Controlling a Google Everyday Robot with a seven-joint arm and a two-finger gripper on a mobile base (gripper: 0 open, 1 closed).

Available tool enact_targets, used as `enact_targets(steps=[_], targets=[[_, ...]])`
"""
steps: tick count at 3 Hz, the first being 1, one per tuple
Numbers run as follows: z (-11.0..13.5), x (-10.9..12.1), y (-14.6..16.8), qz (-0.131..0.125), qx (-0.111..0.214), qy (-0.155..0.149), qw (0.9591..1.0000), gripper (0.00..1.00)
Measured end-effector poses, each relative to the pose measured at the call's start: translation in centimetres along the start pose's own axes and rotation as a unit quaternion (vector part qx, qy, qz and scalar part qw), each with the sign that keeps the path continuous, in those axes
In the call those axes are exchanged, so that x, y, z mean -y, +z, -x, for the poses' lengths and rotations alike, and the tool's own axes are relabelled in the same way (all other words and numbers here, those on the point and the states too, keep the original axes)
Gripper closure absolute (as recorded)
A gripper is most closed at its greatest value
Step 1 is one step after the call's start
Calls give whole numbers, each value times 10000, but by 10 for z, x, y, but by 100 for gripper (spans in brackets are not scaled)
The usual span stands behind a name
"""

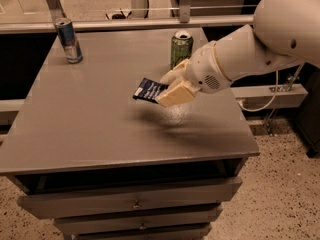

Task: Move rxbar blueberry near redbull can

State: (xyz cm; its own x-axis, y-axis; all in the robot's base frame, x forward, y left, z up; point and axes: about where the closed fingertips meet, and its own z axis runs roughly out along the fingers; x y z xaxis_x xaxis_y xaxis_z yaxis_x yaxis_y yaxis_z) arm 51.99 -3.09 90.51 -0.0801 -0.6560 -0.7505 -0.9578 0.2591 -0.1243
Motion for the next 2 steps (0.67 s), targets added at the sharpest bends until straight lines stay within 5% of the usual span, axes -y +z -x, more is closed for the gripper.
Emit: enact_targets(steps=[1, 2], targets=[[5, 4, 9, -29, -10, -75, 10000, 100], [13, 36, 36, -143, 84, -48, 9999, 100]])
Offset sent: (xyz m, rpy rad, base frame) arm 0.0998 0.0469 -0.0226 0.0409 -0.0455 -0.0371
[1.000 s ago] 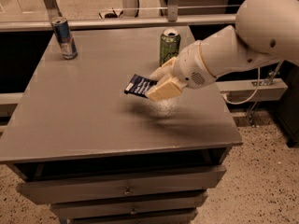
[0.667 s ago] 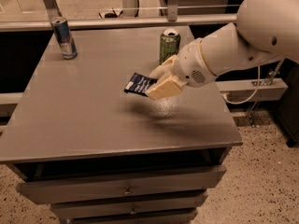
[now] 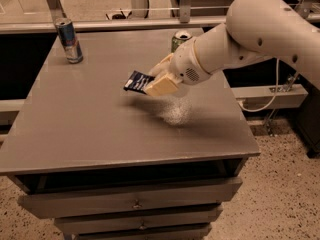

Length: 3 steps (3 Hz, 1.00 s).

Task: Move rxbar blueberry near redbull can

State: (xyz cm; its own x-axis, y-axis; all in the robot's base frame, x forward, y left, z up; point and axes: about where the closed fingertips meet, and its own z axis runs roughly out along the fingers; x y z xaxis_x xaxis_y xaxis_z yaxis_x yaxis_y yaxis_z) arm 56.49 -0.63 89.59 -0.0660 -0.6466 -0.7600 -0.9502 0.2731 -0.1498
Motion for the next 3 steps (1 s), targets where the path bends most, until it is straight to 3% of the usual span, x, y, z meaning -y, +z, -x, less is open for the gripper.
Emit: enact_targets(steps=[1, 2, 3], targets=[[13, 62, 56, -148, 174, 231, 9995, 100], [31, 105, 105, -298, 367, 425, 9980, 100], [45, 126, 138, -330, 499, 512, 9969, 100]])
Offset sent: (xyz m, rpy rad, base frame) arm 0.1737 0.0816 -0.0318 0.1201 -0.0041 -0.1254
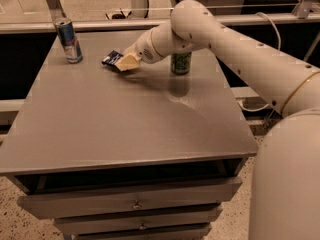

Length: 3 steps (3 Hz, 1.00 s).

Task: Move rxbar blueberry near redbull can

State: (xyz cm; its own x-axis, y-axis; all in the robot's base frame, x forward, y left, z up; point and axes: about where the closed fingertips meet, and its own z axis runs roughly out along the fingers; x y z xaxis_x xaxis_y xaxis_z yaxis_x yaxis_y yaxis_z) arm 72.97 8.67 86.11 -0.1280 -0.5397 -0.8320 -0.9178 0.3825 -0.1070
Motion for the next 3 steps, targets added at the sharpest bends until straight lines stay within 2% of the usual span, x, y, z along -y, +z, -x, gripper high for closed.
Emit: enact_targets(steps=[1, 2, 3], targets=[[22, 4, 34, 111, 228, -21, 9997, 100], [40, 0, 58, 260, 372, -27, 9990, 86], [53, -7, 75, 350, 434, -5, 9984, 55]])
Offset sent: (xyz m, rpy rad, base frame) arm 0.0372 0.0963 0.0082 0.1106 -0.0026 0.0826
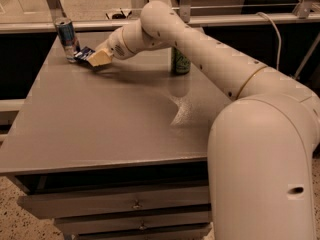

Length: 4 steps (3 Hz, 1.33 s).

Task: Move rxbar blueberry near redbull can

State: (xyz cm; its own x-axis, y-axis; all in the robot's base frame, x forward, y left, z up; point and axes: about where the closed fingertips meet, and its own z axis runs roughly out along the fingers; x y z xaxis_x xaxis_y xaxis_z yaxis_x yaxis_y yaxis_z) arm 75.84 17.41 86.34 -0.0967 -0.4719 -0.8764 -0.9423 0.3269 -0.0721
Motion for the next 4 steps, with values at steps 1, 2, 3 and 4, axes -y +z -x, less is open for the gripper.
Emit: enact_targets(steps=[1, 2, 3, 4], targets=[[2, -4, 7, 33, 0, 33, 10000, 31], [-2, -6, 4, 11, -6, 98, 10000, 8], [-6, -11, -8, -62, 37, 151, 9999, 0], [-9, -23, -39, -205, 204, 166, 9994, 0]])
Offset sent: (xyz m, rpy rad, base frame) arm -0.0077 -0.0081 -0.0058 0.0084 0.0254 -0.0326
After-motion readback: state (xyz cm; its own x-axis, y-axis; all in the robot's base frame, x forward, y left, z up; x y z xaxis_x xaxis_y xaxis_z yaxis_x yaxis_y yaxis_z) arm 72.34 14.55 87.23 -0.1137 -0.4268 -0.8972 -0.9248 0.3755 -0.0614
